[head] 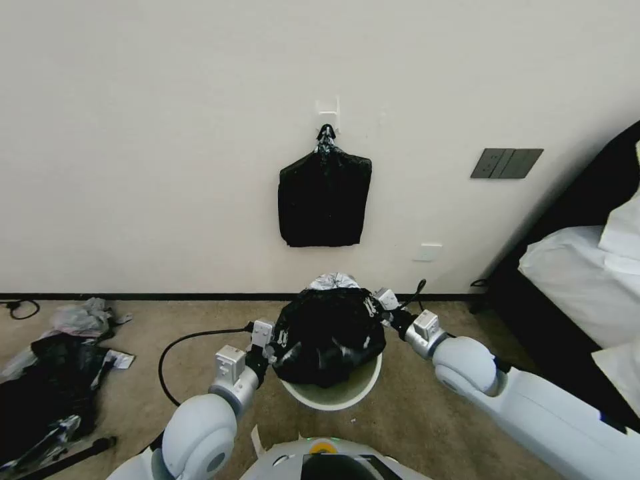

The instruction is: Place a trash bag onto the trash bin.

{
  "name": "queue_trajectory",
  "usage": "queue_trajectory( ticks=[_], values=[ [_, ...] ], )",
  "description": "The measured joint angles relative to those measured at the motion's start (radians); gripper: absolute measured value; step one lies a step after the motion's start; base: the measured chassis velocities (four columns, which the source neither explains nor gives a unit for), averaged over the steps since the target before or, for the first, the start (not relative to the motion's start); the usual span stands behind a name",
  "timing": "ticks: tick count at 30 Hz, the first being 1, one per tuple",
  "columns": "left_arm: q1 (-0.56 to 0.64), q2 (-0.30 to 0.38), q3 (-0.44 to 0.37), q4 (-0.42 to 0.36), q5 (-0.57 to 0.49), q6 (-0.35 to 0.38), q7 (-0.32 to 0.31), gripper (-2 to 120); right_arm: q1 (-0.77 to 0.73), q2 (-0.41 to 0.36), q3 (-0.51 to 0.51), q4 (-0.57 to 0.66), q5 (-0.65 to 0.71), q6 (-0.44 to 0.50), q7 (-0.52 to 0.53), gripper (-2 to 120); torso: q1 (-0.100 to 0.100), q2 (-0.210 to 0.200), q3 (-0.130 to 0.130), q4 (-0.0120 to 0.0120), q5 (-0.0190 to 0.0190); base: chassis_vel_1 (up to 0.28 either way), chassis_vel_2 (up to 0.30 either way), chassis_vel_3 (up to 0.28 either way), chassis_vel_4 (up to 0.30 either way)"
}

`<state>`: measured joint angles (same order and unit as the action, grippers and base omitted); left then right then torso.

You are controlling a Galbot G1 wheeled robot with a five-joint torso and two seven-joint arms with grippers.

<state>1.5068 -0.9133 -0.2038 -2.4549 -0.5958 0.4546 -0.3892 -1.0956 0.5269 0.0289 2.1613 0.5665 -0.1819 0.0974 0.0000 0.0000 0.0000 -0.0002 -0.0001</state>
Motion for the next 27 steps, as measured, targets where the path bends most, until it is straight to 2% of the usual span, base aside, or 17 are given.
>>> queue_trajectory(
  ticks=[6,10,18,23,25,27],
  values=[
    [-0.001,-0.002,-0.025,0.008,0.013,-0.037,0.031,1,-0.001,-0.051,0.016,-0.019,0.054,0.004,-0.05,0,0.0,0.0,0.0,0.0002,0.0003,0.0,0.0,0.0,0.0],
    [0.0,-0.012,-0.032,0.015,0.014,-0.056,0.035,1,-0.009,-0.071,0.018,-0.043,0.037,0.028,-0.092,0,0.0,0.0,0.0,0.0001,0.0,0.0,0.0,0.0,0.0],
    [0.0,-0.013,-0.032,0.015,0.012,-0.076,0.063,1,-0.009,-0.047,0.002,-0.11,-0.011,0.055,-0.144,3,0.0,0.0,0.0,0.0002,0.0002,0.0,0.0,0.0,0.0],
    [-0.002,-0.014,-0.03,0.013,0.008,-0.077,0.067,1,-0.023,-0.052,-0.002,-0.135,-0.024,0.082,-0.165,0,0.0,0.0,0.0,0.0001,0.0001,0.0,0.0,0.0,0.0],
    [-0.002,-0.016,-0.03,0.014,0.003,-0.076,0.065,1,-0.032,-0.055,-0.001,-0.135,-0.025,0.092,-0.167,4,0.0,0.0,0.0,0.0,-0.0001,0.0,0.0,0.0,0.0],
    [-0.001,-0.018,-0.032,0.017,-0.014,-0.073,0.058,1,-0.037,-0.053,0.006,-0.129,-0.018,0.098,-0.161,16,0.0,0.0,0.0,0.0002,0.0001,0.0,0.0,0.0,0.0]
  ],
)
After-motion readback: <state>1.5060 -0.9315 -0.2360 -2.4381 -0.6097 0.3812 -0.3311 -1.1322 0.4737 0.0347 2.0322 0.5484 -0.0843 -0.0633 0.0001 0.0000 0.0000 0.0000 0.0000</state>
